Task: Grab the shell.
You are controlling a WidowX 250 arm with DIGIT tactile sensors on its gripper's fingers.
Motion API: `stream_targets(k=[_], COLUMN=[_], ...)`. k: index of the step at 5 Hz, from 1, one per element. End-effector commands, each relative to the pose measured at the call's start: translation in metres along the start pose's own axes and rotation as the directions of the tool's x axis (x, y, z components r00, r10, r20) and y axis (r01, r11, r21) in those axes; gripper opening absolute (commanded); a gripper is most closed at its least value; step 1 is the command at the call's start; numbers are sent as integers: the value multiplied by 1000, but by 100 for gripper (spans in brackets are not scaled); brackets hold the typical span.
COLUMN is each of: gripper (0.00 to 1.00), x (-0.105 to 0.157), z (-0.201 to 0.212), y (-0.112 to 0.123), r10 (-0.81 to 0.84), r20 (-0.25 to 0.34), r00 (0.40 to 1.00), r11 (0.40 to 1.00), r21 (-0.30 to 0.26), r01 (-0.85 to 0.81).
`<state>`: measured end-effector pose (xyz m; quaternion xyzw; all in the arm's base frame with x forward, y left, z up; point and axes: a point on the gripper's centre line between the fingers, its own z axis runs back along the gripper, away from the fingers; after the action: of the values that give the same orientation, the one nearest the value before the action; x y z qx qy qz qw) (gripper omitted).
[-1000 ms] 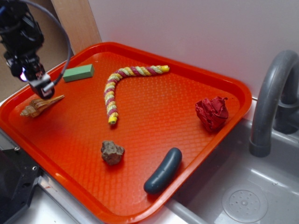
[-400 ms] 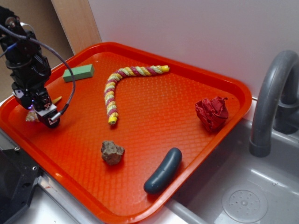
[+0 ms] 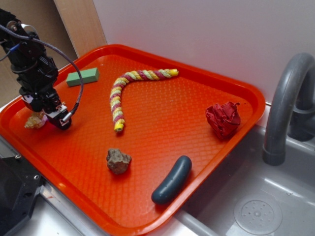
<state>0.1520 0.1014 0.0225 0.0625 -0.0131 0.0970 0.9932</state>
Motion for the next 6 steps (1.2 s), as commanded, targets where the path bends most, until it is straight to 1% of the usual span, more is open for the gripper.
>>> stream_targets(k=[1, 2, 3, 4, 5, 6], gripper=[0, 0, 0, 0, 0, 0], x=[-2, 19, 40, 46, 44, 43], z=[18, 58, 102, 139, 178, 222], y=[-6, -22, -64, -94, -112, -108], r10=[-50, 25, 31, -8, -56, -67], r20=[-13, -62, -55, -39, -9, 67], r00=[999, 998, 998, 999, 998, 995], r11=[998, 996, 999, 1000, 997, 994], r21=[31, 89, 39, -22, -53, -77], r01=[51, -20, -29, 7, 55, 73])
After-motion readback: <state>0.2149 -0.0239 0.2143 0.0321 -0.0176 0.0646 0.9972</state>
